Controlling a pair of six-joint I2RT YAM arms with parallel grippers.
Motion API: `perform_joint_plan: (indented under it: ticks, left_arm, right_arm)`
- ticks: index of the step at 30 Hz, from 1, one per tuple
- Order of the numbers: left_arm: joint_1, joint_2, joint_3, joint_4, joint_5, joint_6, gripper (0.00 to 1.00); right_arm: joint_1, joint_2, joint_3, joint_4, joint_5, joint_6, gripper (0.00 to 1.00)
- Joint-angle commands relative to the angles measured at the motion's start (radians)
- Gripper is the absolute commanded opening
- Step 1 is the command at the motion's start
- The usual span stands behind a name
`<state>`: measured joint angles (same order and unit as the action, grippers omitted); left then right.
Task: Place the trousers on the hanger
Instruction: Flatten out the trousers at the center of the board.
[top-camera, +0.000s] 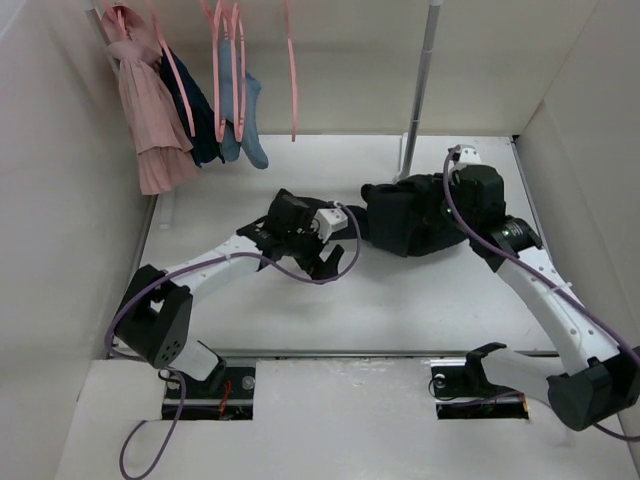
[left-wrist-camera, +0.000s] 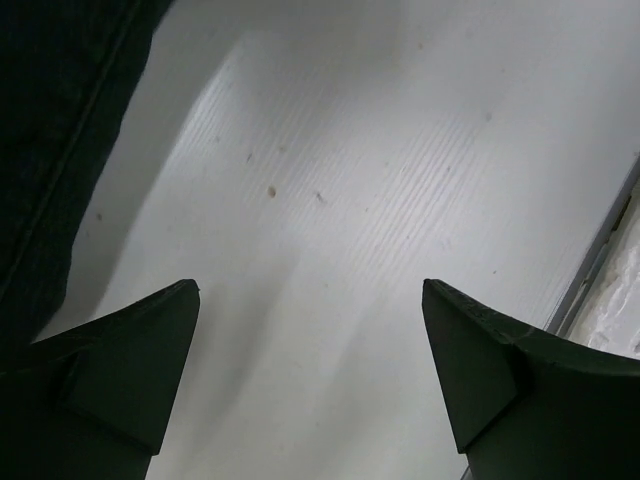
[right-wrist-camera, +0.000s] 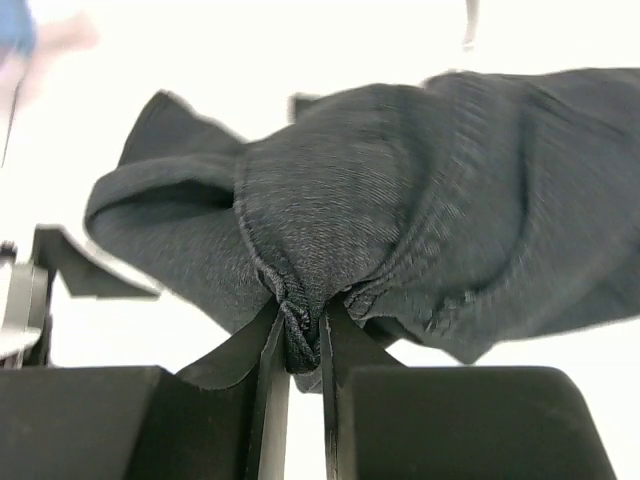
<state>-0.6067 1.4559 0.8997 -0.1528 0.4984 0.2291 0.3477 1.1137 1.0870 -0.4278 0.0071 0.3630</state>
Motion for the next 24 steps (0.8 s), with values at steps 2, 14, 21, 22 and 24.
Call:
perform_joint_plan:
  ticks: [2,14,21,22,24]
  left_arm:
    - [-0.044,0.023,0.167,0.004,0.04,0.012,0.94]
    - [-0.073,0.075,0.289,-0.015,0.078,0.03,1.0]
    - [-0.094,0.107,0.263,-0.014,0.127,0.041,0.0]
    - [-0.094,0.098,0.263,-0.027,0.127,0.05,0.0]
    - [-0.094,0.066,0.254,-0.053,0.102,0.061,0.0]
  right_arm:
    - [0.037,0.032,0.008,-0.032,-0.16,-0.045,0.0]
    - [0.198,0.041,-0.111,0.173,-0.344,-0.012,0.0]
    - [0.198,0.023,-0.131,0.156,-0.329,-0.012,0.19]
    - [0.189,0.011,-0.131,0.146,-0.296,-0.012,0.26]
    - [0.165,0.002,-0.14,0.126,-0.269,-0.002,0.36]
